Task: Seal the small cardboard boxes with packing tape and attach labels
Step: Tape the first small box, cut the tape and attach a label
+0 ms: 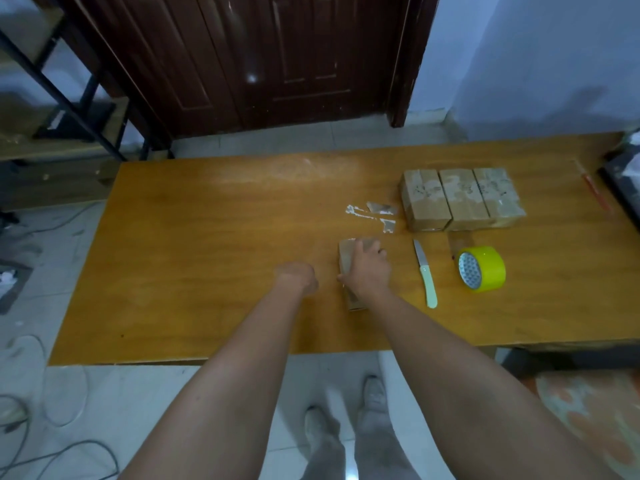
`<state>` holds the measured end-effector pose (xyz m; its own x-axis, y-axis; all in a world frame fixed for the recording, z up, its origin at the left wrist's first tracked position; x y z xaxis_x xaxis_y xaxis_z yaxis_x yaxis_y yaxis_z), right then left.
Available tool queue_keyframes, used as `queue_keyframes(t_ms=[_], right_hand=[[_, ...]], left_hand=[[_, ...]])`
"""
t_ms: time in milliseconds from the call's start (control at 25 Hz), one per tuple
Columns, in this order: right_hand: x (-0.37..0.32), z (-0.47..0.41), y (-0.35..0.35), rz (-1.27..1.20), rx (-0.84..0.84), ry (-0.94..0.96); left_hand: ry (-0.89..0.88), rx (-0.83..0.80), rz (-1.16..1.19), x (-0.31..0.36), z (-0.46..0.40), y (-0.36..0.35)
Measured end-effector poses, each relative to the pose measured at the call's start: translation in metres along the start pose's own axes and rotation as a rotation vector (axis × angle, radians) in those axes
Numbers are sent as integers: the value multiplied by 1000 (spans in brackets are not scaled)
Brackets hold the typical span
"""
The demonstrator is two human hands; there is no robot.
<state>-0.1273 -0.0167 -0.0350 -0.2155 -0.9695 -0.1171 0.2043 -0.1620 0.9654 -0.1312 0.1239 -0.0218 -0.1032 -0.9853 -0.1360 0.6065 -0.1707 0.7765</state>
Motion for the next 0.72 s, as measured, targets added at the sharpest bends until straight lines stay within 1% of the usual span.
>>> queue_keyframes(t_ms=[80,160,320,400,520,560,640,720], right_hand=[[4,3,-4,0,-15,16],[11,3,1,-12,13,24],[32,-11,38,-114,77,30],[52,-22,60,-189,126,7],[102,-40,90,-142,217,-16],[124,-47,97,-130,231,-49],[169,-59,102,-137,217,-176],[209,-66,92,-189,117,-345]], left_hand=[[13,6,-5,2,-2,-2],[24,11,-3,5,-4,1],[26,56,21,14,-9,19],[27,94,23,21,-12,30],[28,175,33,37,-15,49],[35,229,37,43,-15,56],[40,376,56,57,-15,68],[18,494,103,74,-16,75]])
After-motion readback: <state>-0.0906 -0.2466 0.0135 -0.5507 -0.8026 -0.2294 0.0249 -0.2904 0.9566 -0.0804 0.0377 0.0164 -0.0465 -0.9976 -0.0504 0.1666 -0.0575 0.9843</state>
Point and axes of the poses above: each hand's wrist, its own z-axis away from the middle knuckle, its own y-axis out of the back of the hand, x = y × z, the point moved 3 cm from there along -z, towards the middle knuckle, and after that the axes turned 8 degrees about x, right-handed, at the moved point
